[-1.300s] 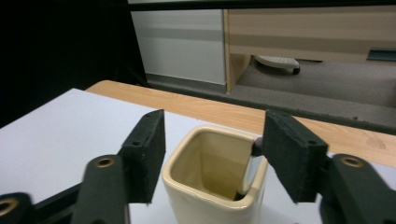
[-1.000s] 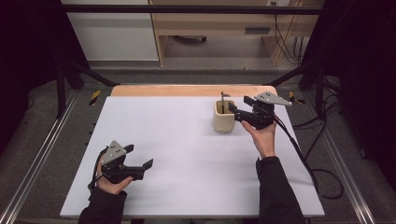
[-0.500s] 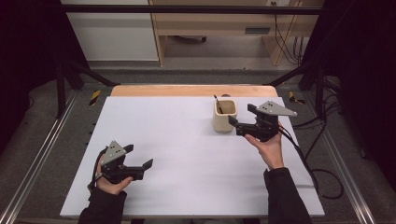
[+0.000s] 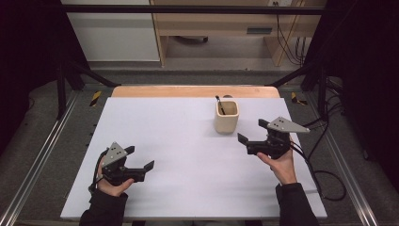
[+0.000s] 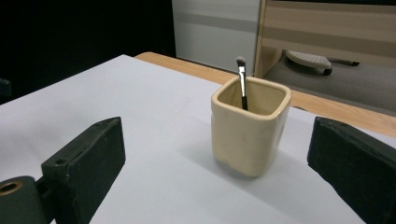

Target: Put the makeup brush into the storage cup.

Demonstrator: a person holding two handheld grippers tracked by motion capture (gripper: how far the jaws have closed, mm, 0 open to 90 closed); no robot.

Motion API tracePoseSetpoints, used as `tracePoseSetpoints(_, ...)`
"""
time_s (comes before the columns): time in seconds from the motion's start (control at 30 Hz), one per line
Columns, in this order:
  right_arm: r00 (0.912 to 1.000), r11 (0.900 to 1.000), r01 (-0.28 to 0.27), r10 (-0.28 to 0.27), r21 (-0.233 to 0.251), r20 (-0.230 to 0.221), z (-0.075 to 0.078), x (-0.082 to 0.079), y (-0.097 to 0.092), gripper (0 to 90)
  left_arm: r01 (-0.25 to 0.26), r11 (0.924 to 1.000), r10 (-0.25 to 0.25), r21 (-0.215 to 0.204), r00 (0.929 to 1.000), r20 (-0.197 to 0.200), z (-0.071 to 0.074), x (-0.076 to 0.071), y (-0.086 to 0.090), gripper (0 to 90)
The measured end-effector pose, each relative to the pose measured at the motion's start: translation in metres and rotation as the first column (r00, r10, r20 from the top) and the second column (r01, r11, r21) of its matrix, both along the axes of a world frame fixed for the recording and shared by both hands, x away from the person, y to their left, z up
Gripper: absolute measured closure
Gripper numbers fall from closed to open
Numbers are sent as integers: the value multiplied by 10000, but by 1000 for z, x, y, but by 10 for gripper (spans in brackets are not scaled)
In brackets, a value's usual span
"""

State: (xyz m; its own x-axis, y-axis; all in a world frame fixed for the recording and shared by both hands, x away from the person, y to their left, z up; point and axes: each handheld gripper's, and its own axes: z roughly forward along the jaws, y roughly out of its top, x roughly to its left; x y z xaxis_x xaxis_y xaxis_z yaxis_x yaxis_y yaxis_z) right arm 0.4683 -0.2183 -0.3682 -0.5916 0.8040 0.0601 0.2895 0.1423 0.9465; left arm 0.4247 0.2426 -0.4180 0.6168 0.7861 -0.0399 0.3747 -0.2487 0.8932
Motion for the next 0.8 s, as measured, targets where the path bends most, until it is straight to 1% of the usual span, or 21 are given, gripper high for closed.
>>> tracePoseSetpoints(0.03, 10000, 10000, 0, 0, 0, 0, 0, 0, 0, 44, 0, 10000, 0, 0, 10000, 0, 0, 0, 0, 66)
tracePoseSetpoints(0.07, 10000, 10000, -39, 39, 36, -19, -3, -5, -3, 33, 6, 10000, -6, -15, 10000, -7, 0, 0, 0, 66)
tracePoseSetpoints(0.13, 10000, 10000, -74, 74, -16, -32, -5, -8, -6, 28, 6, 10000, -7, -47, 10000, -19, 0, 0, 0, 66)
tracePoseSetpoints(0.27, 9999, 9999, -132, 132, 28, -67, -9, -14, -9, 18, 5, 10000, -5, -82, 10000, -34, 0, 0, 1, 65)
tracePoseSetpoints(0.3, 9998, 9999, -147, 146, -61, -111, -13, -18, -11, 15, 2, 10000, -2, -89, 10000, -42, 0, 0, 1, 65)
tracePoseSetpoints(0.33, 9998, 9999, -147, 146, -61, -111, -13, -18, -11, 15, 2, 10000, -2, -89, 10000, -42, 0, 0, 1, 64)
tracePoseSetpoints(0.37, 9998, 9997, -207, 206, -160, -84, -14, -19, -12, 15, 2, 10000, -2, -96, 10000, -48, 0, 0, 1, 64)
tracePoseSetpoints(0.4, 9998, 9998, -168, 166, -117, -148, -17, -22, -14, 16, 0, 9999, -1, -104, 10000, -54, -1, 0, 1, 64)
tracePoseSetpoints(0.47, 9996, 9997, -211, 208, -123, -166, -18, -23, -15, 15, -13, 9999, 13, -112, 10000, -53, -1, 0, 1, 63)
tracePoseSetpoints(0.5, 9996, 9997, -203, 201, -140, -181, -22, -26, -18, 16, -13, 9999, 13, -129, 10000, -52, -1, 0, 1, 63)
tracePoseSetpoints(0.57, 9996, 9997, -192, 190, -130, -192, -23, -27, -18, 16, -20, 9999, 19, -122, 10000, -50, -1, 0, 2, 62)
tracePoseSetpoints(0.67, 9995, 9997, -193, 189, -127, -260, -29, -31, -24, 18, -53, 9999, 52, -134, 10000, -67, -2, 0, 2, 62)
tracePoseSetpoints(0.7, 9994, 9999, -154, 152, -50, -314, -31, -33, -25, 20, -62, 9999, 61, -138, 10000, -69, -2, 0, 2, 62)
tracePoseSetpoints(0.8, 9991, 9998, -170, 169, -33, -378, -35, -35, -28, 21, -114, 9998, 112, -184, 9999, -72, -2, 0, 2, 62)
